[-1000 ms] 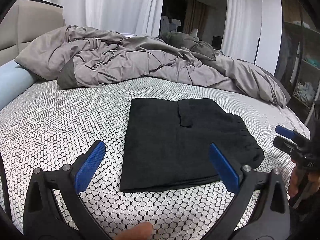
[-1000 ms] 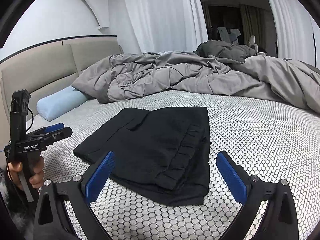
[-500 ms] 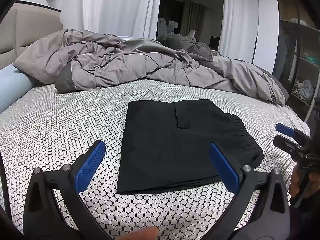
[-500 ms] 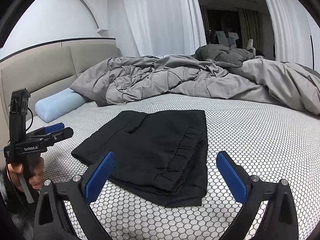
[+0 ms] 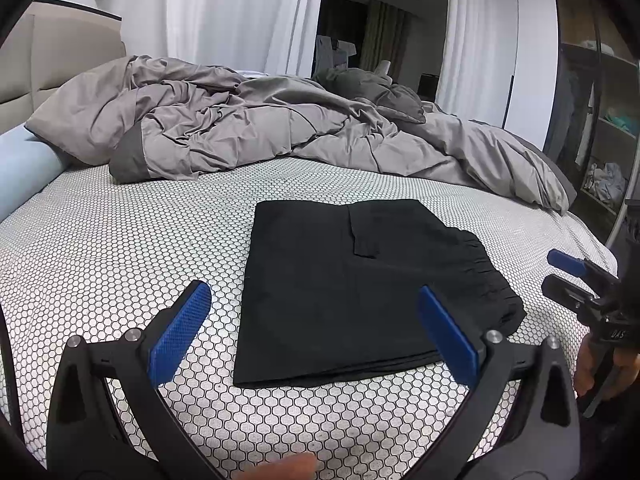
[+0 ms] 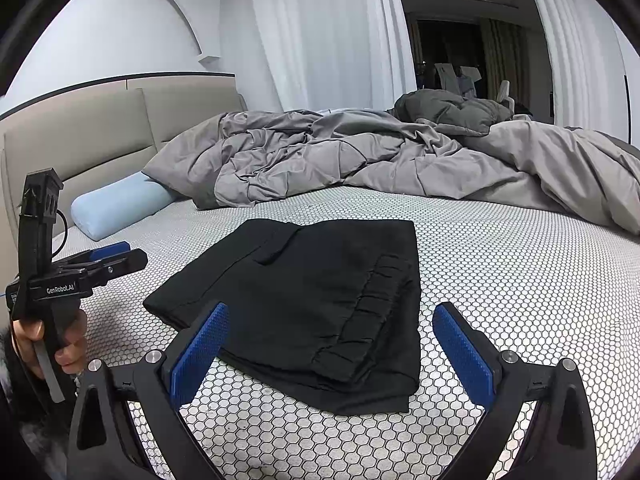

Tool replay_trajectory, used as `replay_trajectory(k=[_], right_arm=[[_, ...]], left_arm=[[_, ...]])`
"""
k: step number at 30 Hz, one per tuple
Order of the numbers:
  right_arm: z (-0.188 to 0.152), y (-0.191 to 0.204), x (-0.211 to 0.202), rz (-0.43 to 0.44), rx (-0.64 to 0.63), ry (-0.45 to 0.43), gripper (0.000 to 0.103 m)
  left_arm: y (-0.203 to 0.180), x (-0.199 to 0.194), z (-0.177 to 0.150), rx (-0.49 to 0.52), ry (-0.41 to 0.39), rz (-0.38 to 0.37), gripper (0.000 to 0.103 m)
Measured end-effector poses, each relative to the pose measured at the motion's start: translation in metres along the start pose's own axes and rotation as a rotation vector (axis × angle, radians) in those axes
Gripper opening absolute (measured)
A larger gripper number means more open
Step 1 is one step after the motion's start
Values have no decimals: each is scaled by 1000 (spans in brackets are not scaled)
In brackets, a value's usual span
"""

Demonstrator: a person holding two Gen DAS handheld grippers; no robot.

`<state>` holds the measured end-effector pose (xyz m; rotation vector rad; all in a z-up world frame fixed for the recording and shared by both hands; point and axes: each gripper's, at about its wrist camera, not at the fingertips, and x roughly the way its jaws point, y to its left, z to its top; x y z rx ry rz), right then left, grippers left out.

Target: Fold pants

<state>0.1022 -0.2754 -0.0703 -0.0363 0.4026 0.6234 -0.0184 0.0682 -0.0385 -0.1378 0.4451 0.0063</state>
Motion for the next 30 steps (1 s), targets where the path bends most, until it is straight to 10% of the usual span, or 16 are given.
replay_trajectory(k=[30], right_arm=[[-1, 0, 3, 4, -7, 8, 103]], left_arm=[[-1, -1, 0, 2, -3, 4, 102]])
